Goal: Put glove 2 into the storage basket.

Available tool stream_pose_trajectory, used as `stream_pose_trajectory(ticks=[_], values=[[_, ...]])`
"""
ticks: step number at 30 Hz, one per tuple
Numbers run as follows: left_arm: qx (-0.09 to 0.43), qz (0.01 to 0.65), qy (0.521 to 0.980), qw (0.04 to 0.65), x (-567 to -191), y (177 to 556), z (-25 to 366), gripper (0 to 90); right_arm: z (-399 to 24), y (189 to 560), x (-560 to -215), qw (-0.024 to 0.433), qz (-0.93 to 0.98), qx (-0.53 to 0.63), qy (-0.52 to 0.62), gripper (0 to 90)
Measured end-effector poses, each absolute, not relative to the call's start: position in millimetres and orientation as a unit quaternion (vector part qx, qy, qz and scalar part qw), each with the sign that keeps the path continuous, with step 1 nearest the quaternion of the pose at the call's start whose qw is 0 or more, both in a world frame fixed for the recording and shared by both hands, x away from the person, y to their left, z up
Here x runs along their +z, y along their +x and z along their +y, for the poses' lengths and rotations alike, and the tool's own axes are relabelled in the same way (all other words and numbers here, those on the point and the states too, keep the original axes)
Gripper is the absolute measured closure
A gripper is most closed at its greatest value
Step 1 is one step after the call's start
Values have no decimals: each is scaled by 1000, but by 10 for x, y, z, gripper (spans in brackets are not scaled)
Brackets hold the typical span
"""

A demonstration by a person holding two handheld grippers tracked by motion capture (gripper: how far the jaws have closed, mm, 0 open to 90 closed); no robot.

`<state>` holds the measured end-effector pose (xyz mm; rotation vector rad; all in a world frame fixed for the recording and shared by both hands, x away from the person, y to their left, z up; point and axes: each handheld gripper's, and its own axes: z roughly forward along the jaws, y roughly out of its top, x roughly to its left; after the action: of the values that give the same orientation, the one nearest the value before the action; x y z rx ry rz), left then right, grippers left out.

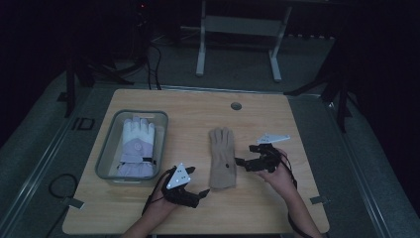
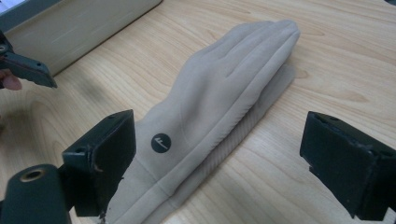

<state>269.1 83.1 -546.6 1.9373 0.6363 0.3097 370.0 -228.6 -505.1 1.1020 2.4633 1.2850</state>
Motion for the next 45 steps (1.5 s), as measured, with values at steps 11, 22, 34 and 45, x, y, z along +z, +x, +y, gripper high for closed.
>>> stream_pose_trajectory(ticks=[11, 22, 34, 45], values=[[128, 225, 814, 520, -5252, 2834, 671, 147, -2131, 3964, -4980, 87, 811, 429, 387, 241], [98, 162, 857, 479, -5287, 2979, 278, 203, -1929, 4263, -5225, 48, 799, 418, 430, 293], [71, 156, 891, 420, -5522, 3091, 219, 339, -1855, 4364, -5461, 30, 811, 384, 441, 293], [75, 144, 905, 393, -5565, 3108, 173, 352, -1814, 4351, -5499, 10, 821, 379, 427, 471]])
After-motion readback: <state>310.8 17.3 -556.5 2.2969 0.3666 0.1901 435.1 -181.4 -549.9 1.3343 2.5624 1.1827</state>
